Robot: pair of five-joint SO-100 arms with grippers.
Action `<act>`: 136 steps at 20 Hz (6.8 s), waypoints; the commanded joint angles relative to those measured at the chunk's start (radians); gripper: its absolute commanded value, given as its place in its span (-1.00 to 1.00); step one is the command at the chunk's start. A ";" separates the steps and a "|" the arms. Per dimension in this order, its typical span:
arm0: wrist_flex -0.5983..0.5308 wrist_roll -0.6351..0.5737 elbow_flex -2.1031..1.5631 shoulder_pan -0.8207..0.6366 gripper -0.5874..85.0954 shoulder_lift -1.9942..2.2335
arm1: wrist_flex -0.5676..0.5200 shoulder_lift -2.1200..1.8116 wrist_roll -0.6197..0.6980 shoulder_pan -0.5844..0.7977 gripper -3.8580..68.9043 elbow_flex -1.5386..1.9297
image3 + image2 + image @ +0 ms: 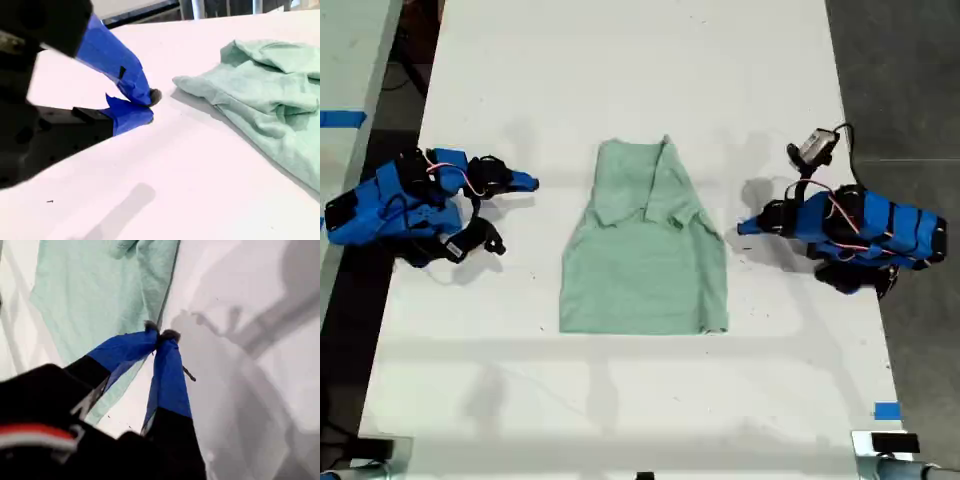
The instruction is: Fold t shirt
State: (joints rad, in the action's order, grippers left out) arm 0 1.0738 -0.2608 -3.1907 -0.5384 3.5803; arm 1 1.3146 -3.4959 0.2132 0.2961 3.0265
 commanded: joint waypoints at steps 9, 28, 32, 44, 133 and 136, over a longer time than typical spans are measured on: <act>-0.014 0.008 -0.012 -0.005 -0.99 0.006 | -0.146 0.792 -0.279 -0.193 -0.54 -0.434; -0.014 0.008 -0.012 0.006 -0.99 0.006 | -0.650 1.362 -0.678 -0.578 -0.09 -0.453; -0.014 0.008 -0.012 0.006 -0.99 0.006 | -0.614 1.359 -0.663 -0.548 -0.18 -0.459; -0.014 0.008 -0.012 0.005 -0.99 0.006 | -0.305 1.359 -0.655 -0.532 -0.86 -0.618; -0.014 0.017 -0.015 -0.003 -0.99 0.005 | 0.015 -0.005 -0.003 -0.123 -0.85 0.083; -0.014 0.017 -0.015 -0.003 -0.99 0.005 | 0.015 -0.005 -0.003 -0.124 -0.85 0.083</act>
State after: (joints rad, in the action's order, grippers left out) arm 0 1.0738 -0.2608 -3.1953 -0.5384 3.5803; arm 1 1.3284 -3.4959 0.2209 0.1779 3.0265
